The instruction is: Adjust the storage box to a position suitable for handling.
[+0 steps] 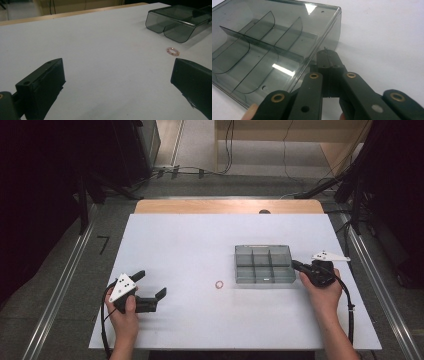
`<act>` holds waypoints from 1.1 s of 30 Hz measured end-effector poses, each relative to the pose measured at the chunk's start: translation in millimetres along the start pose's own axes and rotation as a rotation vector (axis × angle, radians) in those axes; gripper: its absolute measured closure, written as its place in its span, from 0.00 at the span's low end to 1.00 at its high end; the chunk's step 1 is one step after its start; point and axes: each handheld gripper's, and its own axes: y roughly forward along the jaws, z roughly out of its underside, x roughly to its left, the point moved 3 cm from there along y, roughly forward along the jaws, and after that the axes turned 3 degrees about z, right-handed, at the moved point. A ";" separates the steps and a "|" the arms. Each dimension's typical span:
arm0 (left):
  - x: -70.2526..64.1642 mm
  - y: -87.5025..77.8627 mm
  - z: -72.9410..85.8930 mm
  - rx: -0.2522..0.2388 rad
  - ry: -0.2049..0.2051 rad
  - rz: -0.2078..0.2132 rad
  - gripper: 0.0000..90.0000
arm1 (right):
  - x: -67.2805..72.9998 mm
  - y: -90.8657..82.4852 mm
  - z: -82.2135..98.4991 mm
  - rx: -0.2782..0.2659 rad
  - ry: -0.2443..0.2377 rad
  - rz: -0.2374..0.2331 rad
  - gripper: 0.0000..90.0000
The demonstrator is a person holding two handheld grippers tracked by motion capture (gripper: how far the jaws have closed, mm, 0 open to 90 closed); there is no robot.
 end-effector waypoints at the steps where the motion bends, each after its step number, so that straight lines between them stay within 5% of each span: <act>1: 0.1 0.0 0.0 0.000 0.000 0.000 0.00 | 1.9 0.6 -0.3 0.003 -0.001 -0.002 0.97; 33: -0.2 -0.4 -0.2 0.001 0.003 -0.008 0.00 | 33.2 11.0 -3.1 0.016 -0.050 -0.067 0.97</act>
